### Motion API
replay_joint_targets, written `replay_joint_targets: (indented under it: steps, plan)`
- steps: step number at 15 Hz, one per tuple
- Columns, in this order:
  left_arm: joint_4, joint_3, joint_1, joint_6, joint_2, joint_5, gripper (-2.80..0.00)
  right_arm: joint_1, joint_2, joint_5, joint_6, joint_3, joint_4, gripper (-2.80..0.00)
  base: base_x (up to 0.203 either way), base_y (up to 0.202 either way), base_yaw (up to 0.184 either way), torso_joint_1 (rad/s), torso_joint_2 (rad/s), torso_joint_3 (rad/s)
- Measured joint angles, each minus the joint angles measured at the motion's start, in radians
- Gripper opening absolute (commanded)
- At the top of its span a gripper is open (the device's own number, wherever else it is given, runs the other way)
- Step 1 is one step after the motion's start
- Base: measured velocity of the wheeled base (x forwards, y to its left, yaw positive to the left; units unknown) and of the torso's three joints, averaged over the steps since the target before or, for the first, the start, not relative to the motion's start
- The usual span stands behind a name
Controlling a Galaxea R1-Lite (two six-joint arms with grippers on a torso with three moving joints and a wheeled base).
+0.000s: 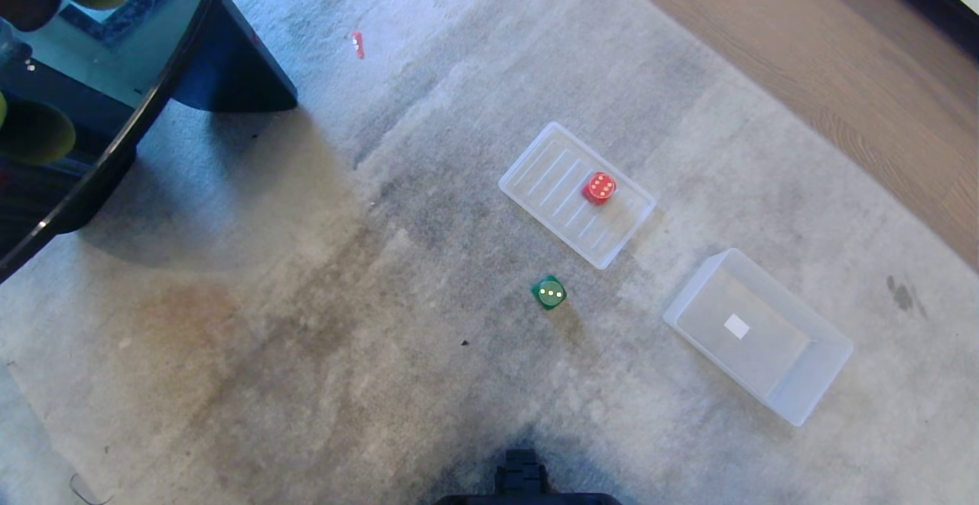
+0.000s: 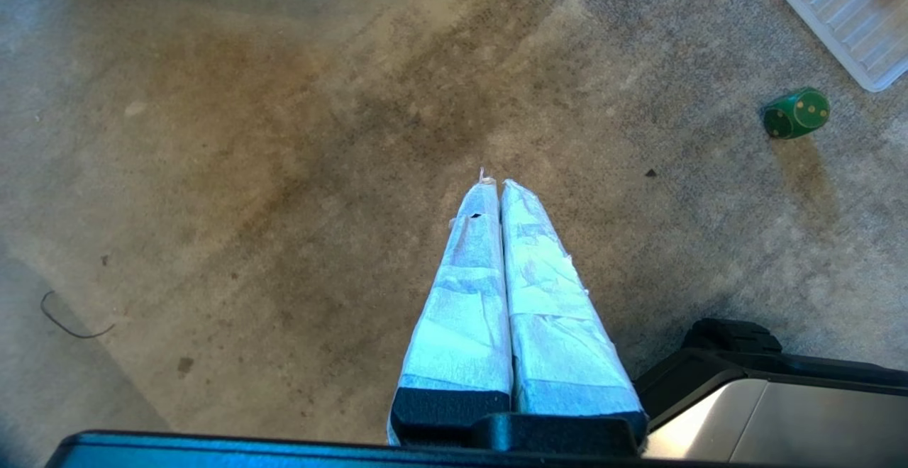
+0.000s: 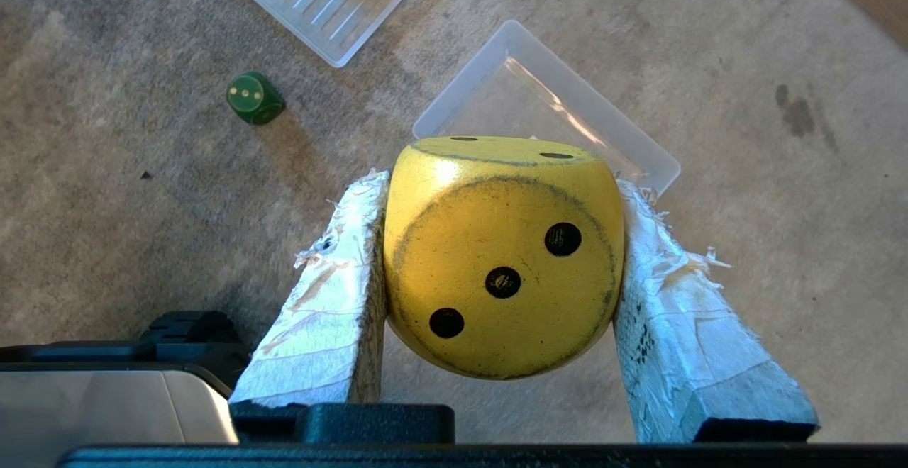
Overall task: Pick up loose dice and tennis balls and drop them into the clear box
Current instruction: Put the toys in the box
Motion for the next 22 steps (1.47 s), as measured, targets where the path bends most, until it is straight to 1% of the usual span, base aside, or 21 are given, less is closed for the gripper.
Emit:
replay_joint_targets:
  steps: [11,22]
  plan:
    - [-0.001,0.000,0.000,-0.005,0.000,0.001,-2.80,0.000,0.000,0.000,0.000,0.000,0.000,-2.80,0.000,0.000,0.000,0.000,0.00,-0.005]
    - [-0.002,0.000,0.000,-0.005,0.000,0.005,-2.80,0.000,0.001,0.000,0.000,0.000,0.000,-2.80,0.000,0.000,0.000,0.002,0.00,-0.183]
